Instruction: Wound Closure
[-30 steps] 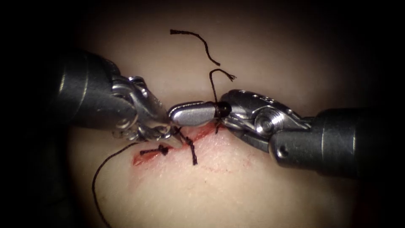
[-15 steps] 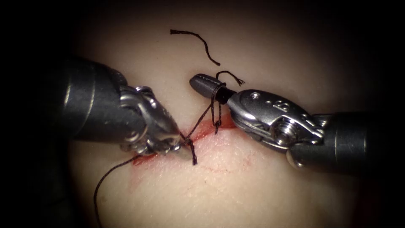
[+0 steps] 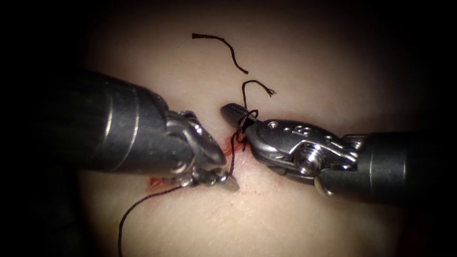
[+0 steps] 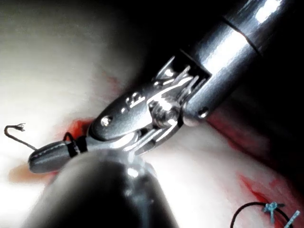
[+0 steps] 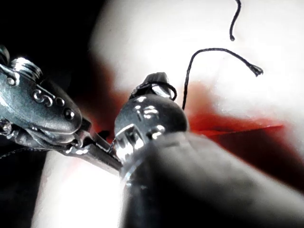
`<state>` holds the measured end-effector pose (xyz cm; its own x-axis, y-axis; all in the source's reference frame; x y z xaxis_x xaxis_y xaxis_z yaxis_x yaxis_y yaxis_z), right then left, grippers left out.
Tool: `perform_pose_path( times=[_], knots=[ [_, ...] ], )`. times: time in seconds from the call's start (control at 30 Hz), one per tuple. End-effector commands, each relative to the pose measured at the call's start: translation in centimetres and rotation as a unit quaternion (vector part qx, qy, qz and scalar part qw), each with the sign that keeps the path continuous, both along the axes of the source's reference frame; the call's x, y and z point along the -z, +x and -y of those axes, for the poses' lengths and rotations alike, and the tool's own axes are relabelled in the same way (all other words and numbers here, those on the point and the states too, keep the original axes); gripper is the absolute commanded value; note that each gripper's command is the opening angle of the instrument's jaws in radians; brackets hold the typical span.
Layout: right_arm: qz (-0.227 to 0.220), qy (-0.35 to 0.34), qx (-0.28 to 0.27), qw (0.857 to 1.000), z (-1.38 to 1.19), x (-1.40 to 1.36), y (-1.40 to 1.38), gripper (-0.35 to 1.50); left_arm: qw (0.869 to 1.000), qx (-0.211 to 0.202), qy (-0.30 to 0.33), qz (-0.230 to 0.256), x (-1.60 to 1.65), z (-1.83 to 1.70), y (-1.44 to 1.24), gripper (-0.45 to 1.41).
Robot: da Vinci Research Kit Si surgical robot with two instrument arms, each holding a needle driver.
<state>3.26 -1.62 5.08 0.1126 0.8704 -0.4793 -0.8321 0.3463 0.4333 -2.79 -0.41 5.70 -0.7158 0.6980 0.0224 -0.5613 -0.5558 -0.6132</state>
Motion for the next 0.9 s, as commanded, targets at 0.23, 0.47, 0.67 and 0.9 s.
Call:
perform_pose_path(
  times=[0.23,0.47,0.67,0.9],
  knots=[
    [0.009,0.008,-0.009,1.000,0.01,0.03,0.06,-0.08,1.000,-0.003,0.003,-0.003,-0.12,0.01,-0.08,-0.45],
    [0.026,0.025,-0.022,0.999,-0.05,-0.04,0.01,0.10,1.000,-0.004,0.004,-0.003,-0.15,-0.01,-0.09,-0.45],
    [0.037,0.031,-0.028,0.998,-0.12,-0.15,-0.07,0.27,1.000,-0.003,0.004,-0.004,-0.14,-0.01,-0.10,-0.45],
    [0.043,0.034,-0.032,0.998,-0.10,-0.26,-0.08,0.59,1.000,-0.002,0.005,-0.004,-0.13,-0.01,-0.11,-0.45]
  ],
)
